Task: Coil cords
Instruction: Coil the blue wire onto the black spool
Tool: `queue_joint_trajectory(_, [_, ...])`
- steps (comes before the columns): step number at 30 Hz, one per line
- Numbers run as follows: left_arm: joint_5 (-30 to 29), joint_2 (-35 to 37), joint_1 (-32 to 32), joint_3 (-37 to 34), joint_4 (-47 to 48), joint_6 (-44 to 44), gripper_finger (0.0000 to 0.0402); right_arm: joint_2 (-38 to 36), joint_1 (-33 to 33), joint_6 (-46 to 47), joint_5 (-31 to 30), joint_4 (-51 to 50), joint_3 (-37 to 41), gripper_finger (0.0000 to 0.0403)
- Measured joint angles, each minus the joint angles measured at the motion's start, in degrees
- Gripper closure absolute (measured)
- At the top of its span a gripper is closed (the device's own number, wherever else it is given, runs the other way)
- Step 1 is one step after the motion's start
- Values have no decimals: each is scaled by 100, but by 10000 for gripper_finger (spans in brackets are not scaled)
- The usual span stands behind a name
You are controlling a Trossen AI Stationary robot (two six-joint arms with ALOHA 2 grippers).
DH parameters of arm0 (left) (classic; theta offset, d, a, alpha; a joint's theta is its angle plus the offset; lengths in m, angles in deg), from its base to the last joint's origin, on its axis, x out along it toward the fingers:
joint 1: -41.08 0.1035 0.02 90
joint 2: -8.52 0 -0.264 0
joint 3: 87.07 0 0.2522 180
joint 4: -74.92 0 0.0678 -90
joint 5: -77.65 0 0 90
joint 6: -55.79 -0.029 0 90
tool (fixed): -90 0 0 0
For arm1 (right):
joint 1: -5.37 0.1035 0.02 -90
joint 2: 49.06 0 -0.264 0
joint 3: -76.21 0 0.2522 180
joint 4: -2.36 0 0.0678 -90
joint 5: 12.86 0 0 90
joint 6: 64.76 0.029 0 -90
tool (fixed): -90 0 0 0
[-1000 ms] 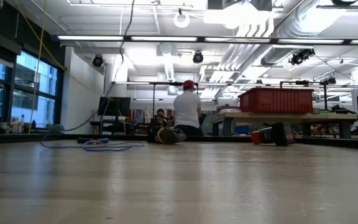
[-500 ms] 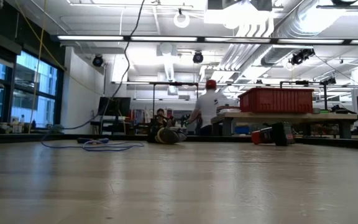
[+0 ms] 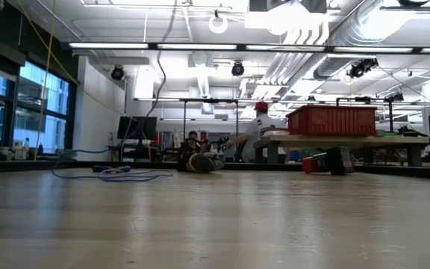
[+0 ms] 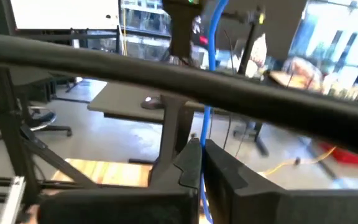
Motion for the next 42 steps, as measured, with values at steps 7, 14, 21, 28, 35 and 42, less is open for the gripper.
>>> queue_joint_trajectory(7, [727, -83, -7, -2, 607, 2522, 401, 244, 271, -770, -303, 1086, 10, 401])
queue_joint_trajectory(14, [748, -73, -16, 4, 1206, 3861, 401, 242, 356, -1068, -434, 1567, 3, 402])
queue_joint_trajectory(21, [954, -140, -15, 9, 1333, 4279, 401, 242, 358, -1175, -430, 1682, 3, 402])
queue_joint_trajectory(28, [1374, -146, -15, 9, 1696, 4518, 401, 244, 283, -1394, -435, 1670, 8, 403])
queue_joint_trajectory(35, [1822, -134, -15, 7, 1839, 4677, 401, 242, 198, -1451, -391, 1642, 8, 403])
queue_joint_trajectory(42, [1781, 64, -15, 4, 2458, 4676, 401, 127, 149, -1793, -385, 1347, 8, 403])
